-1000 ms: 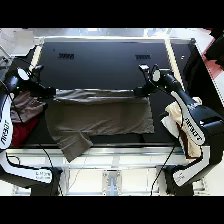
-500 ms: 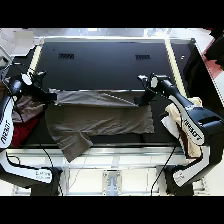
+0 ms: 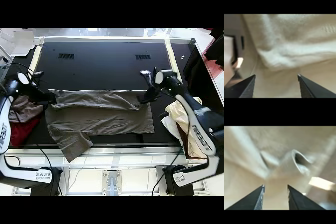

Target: Fold the shirts.

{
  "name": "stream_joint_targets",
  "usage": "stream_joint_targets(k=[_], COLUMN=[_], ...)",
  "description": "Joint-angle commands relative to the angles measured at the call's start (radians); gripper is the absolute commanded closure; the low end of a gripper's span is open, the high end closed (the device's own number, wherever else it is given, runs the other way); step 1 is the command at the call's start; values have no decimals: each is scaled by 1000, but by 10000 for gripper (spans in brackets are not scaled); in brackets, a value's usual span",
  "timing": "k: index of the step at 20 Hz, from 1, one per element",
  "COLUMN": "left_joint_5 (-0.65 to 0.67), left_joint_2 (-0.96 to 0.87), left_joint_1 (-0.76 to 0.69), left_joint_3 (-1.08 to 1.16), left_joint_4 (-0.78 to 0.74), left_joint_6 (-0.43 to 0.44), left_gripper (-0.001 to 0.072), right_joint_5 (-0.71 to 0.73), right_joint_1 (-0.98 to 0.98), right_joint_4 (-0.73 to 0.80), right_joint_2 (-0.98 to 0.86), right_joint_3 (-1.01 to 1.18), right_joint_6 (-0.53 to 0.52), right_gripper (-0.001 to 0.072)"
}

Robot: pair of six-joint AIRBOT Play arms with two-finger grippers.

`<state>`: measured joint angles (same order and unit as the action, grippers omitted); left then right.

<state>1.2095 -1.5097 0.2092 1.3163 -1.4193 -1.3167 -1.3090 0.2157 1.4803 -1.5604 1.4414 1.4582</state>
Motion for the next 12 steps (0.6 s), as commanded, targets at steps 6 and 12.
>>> stream_joint_targets(k=[6, 12], left_joint_5=[12, 39], left_joint_2=[573, 727], left_joint_1=[168, 356], left_joint_3=[-303, -745], left_joint_4=[40, 341], left_joint_6=[-89, -251], left_gripper=[99, 100], right_joint_5=[48, 125], right_joint_1=[-185, -248], right_joint_4=[75, 18], right_joint_2=[449, 426], right_joint_3=[-9, -34], right_joint_6=[65, 68], right_gripper=[377, 366])
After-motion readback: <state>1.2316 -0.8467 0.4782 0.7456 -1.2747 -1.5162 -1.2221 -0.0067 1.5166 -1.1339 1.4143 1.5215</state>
